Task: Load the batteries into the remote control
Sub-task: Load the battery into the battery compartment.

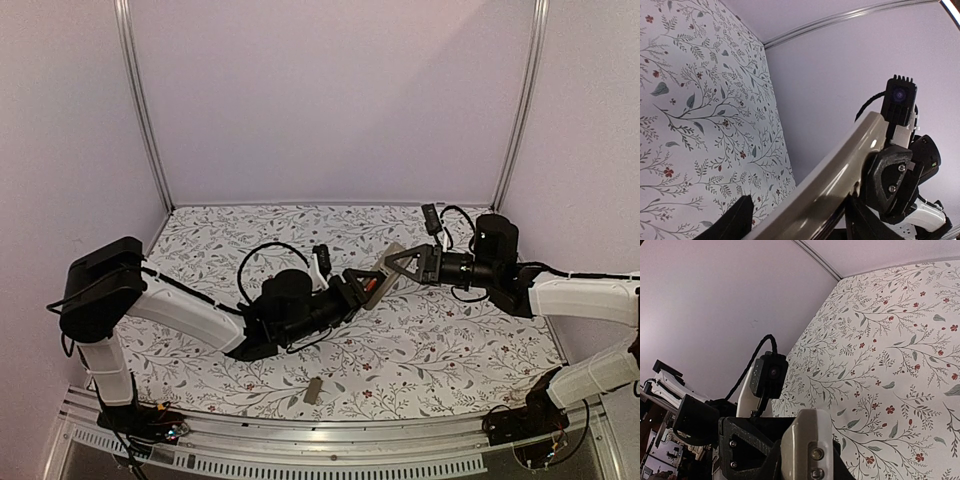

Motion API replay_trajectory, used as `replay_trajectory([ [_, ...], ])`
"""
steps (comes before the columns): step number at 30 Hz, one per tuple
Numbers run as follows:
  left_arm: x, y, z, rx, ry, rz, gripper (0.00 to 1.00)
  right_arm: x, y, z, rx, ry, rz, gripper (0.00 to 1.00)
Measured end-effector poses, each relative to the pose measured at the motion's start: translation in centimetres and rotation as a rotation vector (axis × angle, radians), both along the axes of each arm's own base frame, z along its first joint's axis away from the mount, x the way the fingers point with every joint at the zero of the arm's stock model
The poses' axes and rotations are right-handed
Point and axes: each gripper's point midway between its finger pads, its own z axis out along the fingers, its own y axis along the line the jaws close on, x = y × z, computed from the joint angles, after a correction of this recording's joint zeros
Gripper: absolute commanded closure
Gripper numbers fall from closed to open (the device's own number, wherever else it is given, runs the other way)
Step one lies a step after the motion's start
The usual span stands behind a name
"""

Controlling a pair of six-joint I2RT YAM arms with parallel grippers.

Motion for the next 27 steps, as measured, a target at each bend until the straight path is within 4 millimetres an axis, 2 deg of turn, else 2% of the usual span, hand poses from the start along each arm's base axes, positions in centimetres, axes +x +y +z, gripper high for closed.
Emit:
replay_trajectory([
  [13,-0.1,0.2,0.1,-0.001,-0.018,-0.005,0.44,0.1,-0.2,0.3,0.032,0.048,-0.003,1.0],
  [22,-0.2,1.1,1.1,0.019,-0.055,-0.002,0.44,0.7,-0.8,2.2,0.114,0.067,-0.002,1.0],
  [24,-0.3,1.3,1.3,0.022,-0.064,-0.003,0.42,0.7,-0.8,2.5,0.128,0.071,0.003,1.0],
  [27,-0.4,1.6,1.8,0.045,-0.087,-0.004,0.29,0.6,-0.8,2.9,0.147,0.074,0.008,1.0],
])
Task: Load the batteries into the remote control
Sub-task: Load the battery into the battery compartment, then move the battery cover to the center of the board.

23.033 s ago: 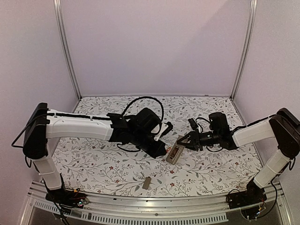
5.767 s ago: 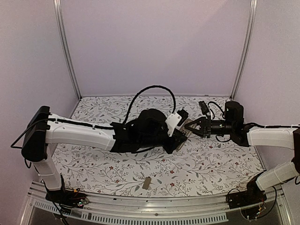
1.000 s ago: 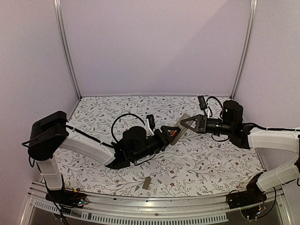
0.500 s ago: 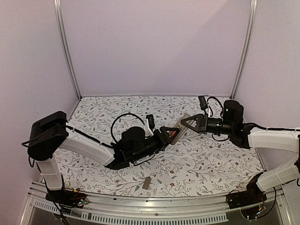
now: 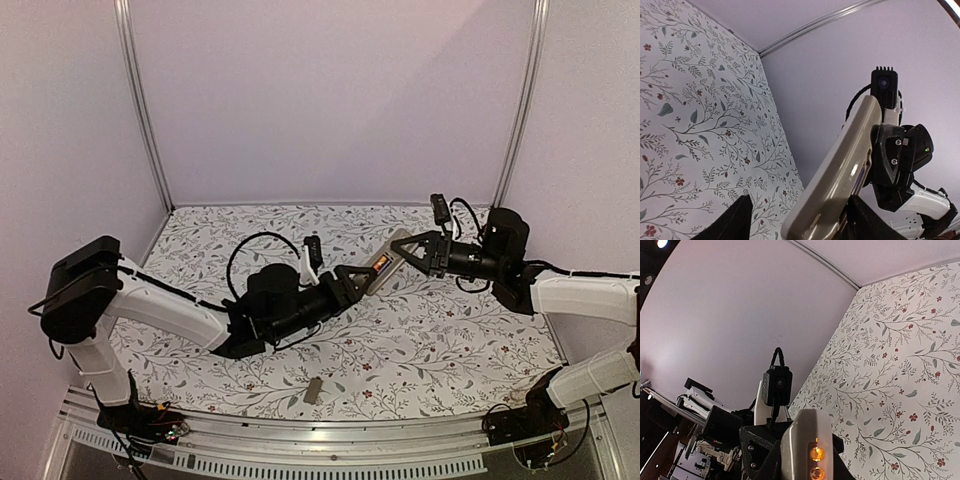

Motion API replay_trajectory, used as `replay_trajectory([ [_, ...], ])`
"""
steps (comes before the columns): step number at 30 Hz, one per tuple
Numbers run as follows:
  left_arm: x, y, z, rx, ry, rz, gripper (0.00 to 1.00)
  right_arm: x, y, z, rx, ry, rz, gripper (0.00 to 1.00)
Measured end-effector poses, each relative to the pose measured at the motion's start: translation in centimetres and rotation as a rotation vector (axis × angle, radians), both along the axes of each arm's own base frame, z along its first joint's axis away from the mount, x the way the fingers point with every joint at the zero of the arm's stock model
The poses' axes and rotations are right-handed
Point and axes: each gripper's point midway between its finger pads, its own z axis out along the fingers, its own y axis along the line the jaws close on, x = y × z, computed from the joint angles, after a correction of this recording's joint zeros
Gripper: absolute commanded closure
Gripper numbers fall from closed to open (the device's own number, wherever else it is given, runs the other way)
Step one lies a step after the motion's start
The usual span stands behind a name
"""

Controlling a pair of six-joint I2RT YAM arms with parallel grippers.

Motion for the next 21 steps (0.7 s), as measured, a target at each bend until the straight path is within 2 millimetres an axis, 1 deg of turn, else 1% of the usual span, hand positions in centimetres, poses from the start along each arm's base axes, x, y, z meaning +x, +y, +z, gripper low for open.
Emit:
replay_trajectory([
  [5,0.0,1.1,0.5,0.135,-0.069,0.005,0.11,0.1,-0.2,0.6,0.024,-0.012,0.005,1.0],
  [8,0.0,1.8,1.5,0.228,-0.138,0.003,0.01,0.2,-0.6,0.2,0.023,-0.012,-0.003,1.0],
  [13,-0.4,3.0,4.4,0.382,-0.282,-0.022,0.0,0.2,-0.7,-2.0,-0.009,0.029,-0.006,1.0],
  [16,-0.8,3.2,5.0,0.489,-0.351,-0.063,0.0,0.3,-0.8,-3.1,-0.032,0.048,-0.006,1.0],
  [17,-1.0,3.3,4.8,0.532,-0.364,-0.083,0.0,0.3,-0.8,-3.3,-0.039,0.053,-0.007,1.0],
  [18,-1.2,3.4,4.5,0.568,-0.371,-0.102,0.03,0.3,-0.8,-3.4,-0.044,0.054,-0.007,1.0],
  [20,-1.8,3.8,3.0,0.646,-0.367,-0.154,0.09,0.2,-0.8,-3.9,-0.058,0.054,-0.005,1.0],
  [21,-2.2,4.2,1.8,0.695,-0.356,-0.186,0.12,0.1,-0.9,-4.2,-0.067,0.057,-0.005,1.0],
])
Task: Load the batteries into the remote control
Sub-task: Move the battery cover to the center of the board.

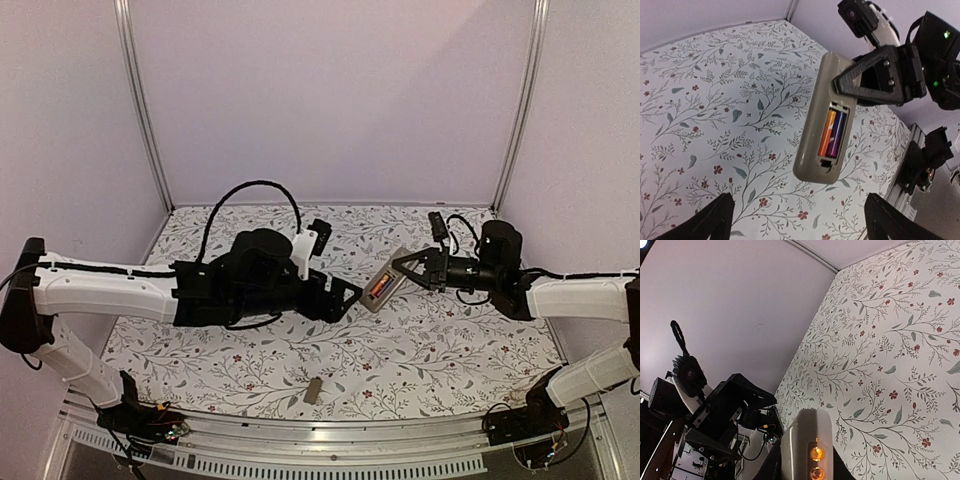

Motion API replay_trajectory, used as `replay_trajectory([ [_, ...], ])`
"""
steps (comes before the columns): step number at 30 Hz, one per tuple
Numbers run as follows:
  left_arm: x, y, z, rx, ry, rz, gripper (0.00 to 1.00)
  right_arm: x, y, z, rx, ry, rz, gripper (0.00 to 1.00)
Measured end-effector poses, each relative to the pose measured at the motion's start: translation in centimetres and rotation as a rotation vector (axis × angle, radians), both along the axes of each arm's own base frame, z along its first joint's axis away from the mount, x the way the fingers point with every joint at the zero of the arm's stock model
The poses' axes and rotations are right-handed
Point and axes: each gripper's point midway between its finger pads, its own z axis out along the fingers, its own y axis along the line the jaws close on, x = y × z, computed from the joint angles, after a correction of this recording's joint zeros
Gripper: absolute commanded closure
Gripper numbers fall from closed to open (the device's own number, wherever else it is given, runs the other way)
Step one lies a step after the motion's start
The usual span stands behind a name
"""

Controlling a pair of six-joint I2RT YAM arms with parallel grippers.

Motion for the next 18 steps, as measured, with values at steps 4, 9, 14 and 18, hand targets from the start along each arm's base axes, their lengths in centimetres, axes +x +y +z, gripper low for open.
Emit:
replay_trajectory([
  [4,-1.8,1.7,-4.4,0.131,0.089,-0.023,0.21,-0.5,-0.3,-1.8,-0.035,0.028,0.002,1.0],
  [9,-5.5,2.8,-9.8,0.312,0.212,-0.045,0.31,-1.1,-0.7,-4.0,-0.073,0.075,0.001,1.0],
  [14,-9.3,3.0,-14.4,0.489,0.309,-0.063,0.38,-1.1,-0.8,-4.3,-0.083,0.072,0.001,1.0],
  [18,-10.0,3.4,-15.8,0.587,0.343,-0.021,0.41,-1.2,-0.8,-4.8,-0.092,0.082,0.002,1.0],
])
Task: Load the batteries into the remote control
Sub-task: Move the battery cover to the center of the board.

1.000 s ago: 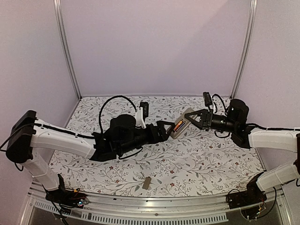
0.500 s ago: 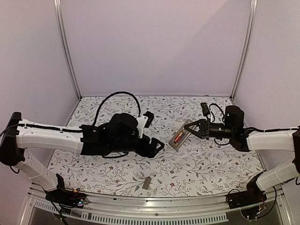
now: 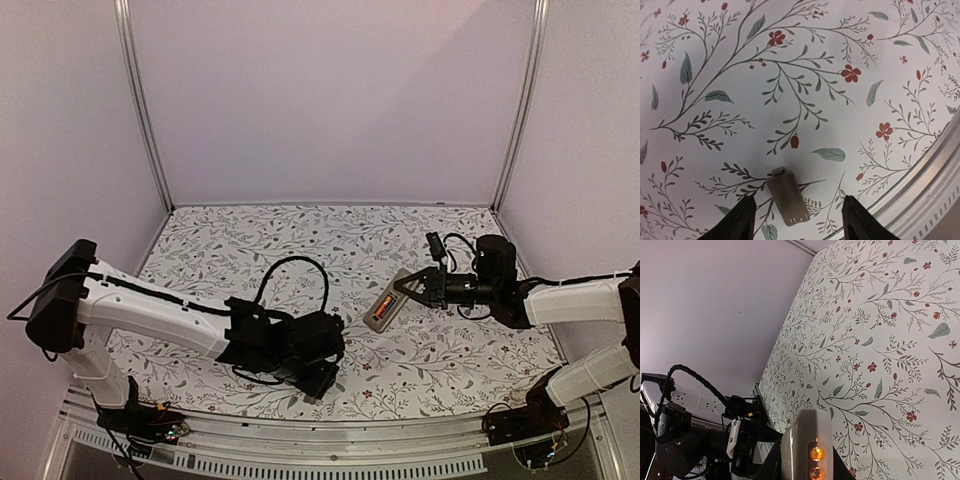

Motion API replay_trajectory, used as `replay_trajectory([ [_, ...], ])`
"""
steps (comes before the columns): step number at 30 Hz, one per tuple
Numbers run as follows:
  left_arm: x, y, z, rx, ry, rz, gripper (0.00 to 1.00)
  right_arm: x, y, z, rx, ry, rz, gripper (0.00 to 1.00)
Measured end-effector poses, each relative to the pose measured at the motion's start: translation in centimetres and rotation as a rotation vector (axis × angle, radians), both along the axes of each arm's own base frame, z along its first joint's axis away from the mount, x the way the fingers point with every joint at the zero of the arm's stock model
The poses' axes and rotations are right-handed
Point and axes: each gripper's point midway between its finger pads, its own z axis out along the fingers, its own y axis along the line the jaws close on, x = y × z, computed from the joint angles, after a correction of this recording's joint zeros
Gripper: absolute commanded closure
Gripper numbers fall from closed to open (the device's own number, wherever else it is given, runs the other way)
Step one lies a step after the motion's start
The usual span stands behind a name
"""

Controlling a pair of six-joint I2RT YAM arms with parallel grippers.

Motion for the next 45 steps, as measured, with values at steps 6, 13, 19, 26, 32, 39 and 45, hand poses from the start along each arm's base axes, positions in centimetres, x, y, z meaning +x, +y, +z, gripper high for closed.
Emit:
replay_trajectory([
  [6,0.1,0.5,-1.0,0.085,0.013,0.054,0.43,0.0,0.0,-0.1,-0.004,-0.002,0.002,1.0],
  [13,0.0,1.6,-2.7,0.186,0.031,0.077,0.47,-0.1,0.0,-0.2,-0.008,-0.003,0.003,1.0],
  [19,-0.1,1.9,-3.3,0.208,0.043,0.079,0.52,-0.1,-0.1,-0.3,-0.014,-0.007,0.006,1.0],
  [26,-0.4,1.9,-4.2,0.227,0.063,0.075,0.55,-0.1,-0.1,-0.6,-0.019,-0.003,0.008,1.0],
  [32,-0.6,1.9,-4.7,0.235,0.073,0.076,0.63,-0.1,-0.1,-0.7,-0.022,0.0,0.008,1.0],
  [39,0.1,2.2,-4.7,0.235,0.071,0.105,0.74,-0.1,-0.1,-0.7,-0.023,-0.003,0.009,1.0],
  [45,3.0,3.2,-4.7,0.217,0.057,0.198,0.8,-0.1,-0.1,-0.8,-0.027,-0.002,0.01,1.0],
])
